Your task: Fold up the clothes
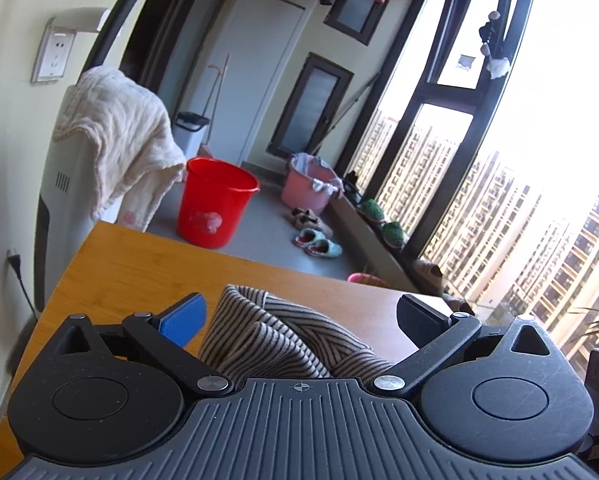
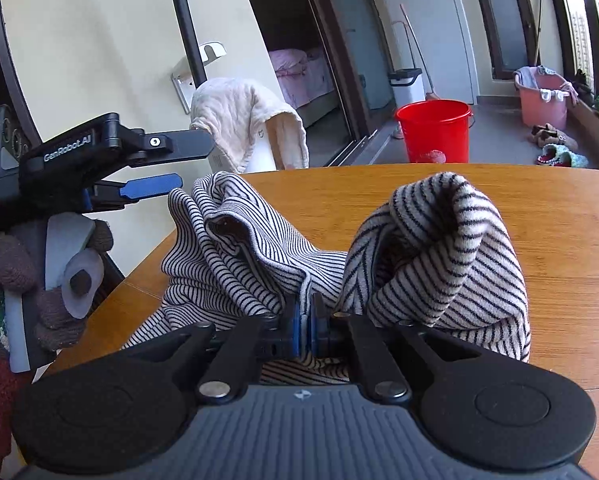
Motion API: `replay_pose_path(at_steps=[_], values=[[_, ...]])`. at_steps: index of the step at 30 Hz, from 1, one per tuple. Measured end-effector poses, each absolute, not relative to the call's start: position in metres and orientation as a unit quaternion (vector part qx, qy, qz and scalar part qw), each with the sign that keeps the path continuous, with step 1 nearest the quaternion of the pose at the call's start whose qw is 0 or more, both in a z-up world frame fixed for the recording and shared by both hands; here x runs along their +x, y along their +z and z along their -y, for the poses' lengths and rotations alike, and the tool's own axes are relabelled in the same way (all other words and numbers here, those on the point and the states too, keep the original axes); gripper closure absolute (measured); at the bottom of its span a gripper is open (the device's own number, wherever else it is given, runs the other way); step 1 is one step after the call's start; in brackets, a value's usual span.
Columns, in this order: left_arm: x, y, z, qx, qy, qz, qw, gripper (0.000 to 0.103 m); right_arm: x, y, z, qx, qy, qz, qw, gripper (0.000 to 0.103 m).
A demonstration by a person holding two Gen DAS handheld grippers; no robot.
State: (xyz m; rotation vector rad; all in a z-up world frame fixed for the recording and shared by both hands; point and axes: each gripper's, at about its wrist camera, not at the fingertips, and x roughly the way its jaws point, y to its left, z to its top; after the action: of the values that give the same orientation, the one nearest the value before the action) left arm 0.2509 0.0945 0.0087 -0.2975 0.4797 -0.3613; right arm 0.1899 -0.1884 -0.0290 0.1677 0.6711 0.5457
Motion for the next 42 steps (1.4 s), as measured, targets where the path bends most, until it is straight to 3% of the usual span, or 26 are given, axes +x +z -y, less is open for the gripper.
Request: replay_pose_path(at_steps=[8, 11, 14, 19, 23, 27, 34, 42], values=[[0.315, -0.03, -0.101, -0.217, -0.15, -0.345, 0.901, 0.002, 0.184, -0.034, 0.188, 0.075, 0.262, -0.311, 0.91, 0.098], [0.302, -0.035, -0.107, -0.224, -0.146, -0.343, 0.901, 0.044, 0.183, -0.035, 0.188, 0.073, 0.266, -0.311, 0.91, 0.098], [0.271, -0.03, -0.108, -0.195, -0.149, -0.314, 0.917, 0.051, 0.177, -0.035, 0.189, 0.064, 0.27, -0.31, 0.909, 0.098], [0.221, -0.025, -0.097, -0.118, -0.154, -0.273, 0.942, 0.052, 0.161, -0.022, 0.192, 0.038, 0.272, -0.296, 0.915, 0.098], [0.201, -0.03, -0.092, -0.084, -0.153, -0.267, 0.948, 0.051, 0.147, 0.014, 0.2, 0.038, 0.278, -0.24, 0.929, 0.095], [0.196, -0.033, -0.095, -0.089, -0.148, -0.268, 0.948, 0.049, 0.149, 0.039, 0.204, 0.023, 0.256, -0.187, 0.948, 0.076], [0.191, -0.037, -0.103, -0.099, -0.139, -0.273, 0.947, 0.04, 0.167, -0.012, 0.22, 0.019, 0.192, -0.268, 0.944, 0.075], [0.176, -0.031, -0.124, -0.117, -0.141, -0.285, 0.941, 0.026, 0.143, -0.033, 0.236, 0.048, 0.191, -0.272, 0.942, 0.075]])
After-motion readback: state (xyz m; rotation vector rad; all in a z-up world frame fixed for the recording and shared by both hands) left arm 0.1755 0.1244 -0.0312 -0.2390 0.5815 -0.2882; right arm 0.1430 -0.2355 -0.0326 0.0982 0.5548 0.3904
